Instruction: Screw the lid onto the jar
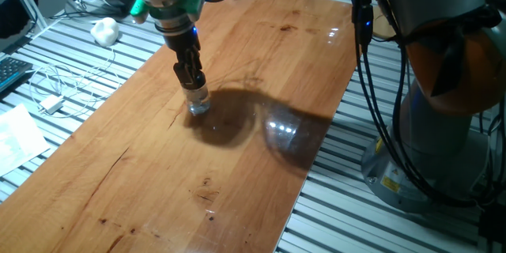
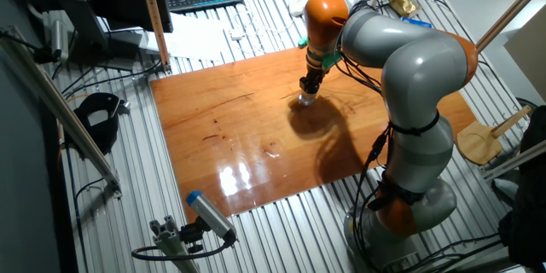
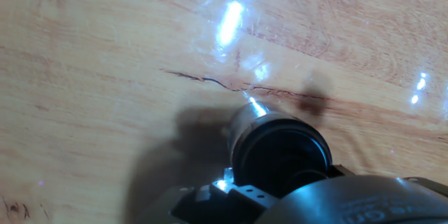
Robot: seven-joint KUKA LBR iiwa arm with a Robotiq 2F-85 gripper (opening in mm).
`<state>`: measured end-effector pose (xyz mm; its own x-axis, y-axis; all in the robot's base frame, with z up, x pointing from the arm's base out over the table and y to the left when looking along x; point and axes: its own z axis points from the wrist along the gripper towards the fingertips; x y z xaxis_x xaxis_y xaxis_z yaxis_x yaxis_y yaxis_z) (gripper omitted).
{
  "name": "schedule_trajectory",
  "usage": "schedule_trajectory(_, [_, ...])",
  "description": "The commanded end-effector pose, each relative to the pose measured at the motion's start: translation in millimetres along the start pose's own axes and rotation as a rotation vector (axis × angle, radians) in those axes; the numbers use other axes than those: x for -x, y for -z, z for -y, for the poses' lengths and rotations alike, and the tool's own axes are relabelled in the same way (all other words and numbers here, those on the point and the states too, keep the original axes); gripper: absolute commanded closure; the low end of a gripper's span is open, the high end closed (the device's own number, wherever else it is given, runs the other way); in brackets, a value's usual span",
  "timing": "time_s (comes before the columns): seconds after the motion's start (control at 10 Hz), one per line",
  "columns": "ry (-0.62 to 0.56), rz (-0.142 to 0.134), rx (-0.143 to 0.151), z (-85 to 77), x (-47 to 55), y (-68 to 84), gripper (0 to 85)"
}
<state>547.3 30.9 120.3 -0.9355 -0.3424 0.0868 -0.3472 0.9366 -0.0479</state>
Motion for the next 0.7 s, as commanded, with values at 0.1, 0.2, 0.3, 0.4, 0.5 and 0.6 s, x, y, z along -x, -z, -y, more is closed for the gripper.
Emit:
schedule_trajectory(0.1, [-0.040, -0.011, -0.016, 0.0, 0.0, 1.9, 51.0])
schedule_trajectory(0.2, [-0.062, -0.013, -0.027, -0.2, -0.2, 2.8, 51.0])
schedule_trajectory(0.3, [-0.090, -0.013, -0.030, -0.6, -0.2, 3.0, 51.0])
schedule_trajectory(0.4, [-0.106, -0.012, -0.033, -1.0, -0.3, 2.7, 51.0])
schedule_trajectory(0.5, [-0.122, -0.007, -0.027, -1.0, -0.5, 2.6, 51.0])
schedule_trajectory(0.6, [-0.135, -0.004, -0.017, -0.6, -0.8, 2.4, 51.0])
